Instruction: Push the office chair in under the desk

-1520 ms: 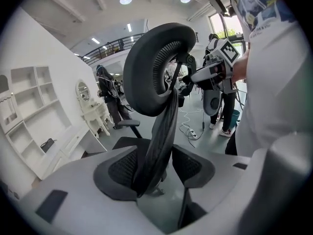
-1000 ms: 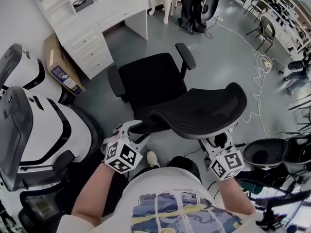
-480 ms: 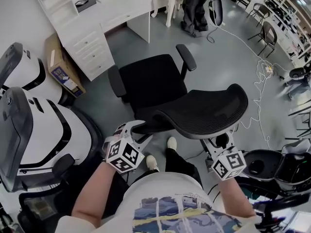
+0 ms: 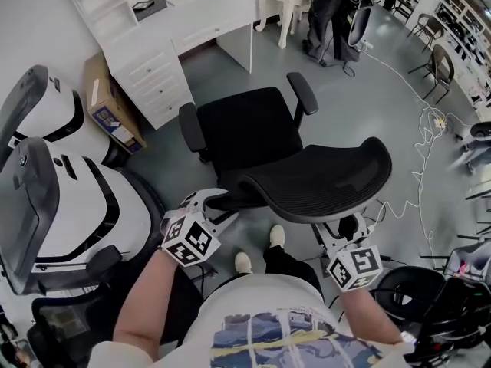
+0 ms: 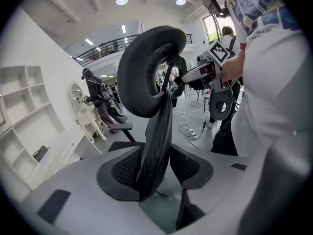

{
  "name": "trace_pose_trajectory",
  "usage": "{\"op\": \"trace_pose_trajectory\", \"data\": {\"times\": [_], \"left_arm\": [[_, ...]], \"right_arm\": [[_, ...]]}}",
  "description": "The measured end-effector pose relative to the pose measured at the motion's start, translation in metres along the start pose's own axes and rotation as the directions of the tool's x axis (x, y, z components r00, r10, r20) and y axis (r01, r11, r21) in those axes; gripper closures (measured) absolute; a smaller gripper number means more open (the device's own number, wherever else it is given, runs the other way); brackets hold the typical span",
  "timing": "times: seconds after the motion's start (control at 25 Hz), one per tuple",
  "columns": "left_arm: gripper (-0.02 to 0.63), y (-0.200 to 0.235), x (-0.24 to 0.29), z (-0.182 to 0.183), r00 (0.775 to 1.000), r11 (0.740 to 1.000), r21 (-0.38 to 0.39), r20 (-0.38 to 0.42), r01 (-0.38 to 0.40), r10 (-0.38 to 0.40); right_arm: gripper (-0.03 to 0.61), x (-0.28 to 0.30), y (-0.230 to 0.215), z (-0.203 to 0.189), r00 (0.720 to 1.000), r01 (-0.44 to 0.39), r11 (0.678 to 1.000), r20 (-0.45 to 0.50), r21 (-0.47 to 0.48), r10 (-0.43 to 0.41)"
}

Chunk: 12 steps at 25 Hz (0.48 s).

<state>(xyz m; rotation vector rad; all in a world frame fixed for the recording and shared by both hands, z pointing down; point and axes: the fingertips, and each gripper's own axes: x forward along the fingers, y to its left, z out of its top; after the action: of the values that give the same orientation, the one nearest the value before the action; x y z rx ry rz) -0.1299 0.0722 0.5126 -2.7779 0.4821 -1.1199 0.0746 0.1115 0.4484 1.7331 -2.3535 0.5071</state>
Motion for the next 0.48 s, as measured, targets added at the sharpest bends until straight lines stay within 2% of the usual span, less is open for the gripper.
{"op": "trace_pose_trajectory", "data": {"times": [0.48], "left_arm": [[0.416,0.039,0.022,0.004,0.999,0.999,-0.028,-0.029,0.014,-0.015]], "right_arm": [[0.247,0.046,-0.021,0.019,0.999,-0.052,0.998,-0.015,-0.020,0.052]]}}
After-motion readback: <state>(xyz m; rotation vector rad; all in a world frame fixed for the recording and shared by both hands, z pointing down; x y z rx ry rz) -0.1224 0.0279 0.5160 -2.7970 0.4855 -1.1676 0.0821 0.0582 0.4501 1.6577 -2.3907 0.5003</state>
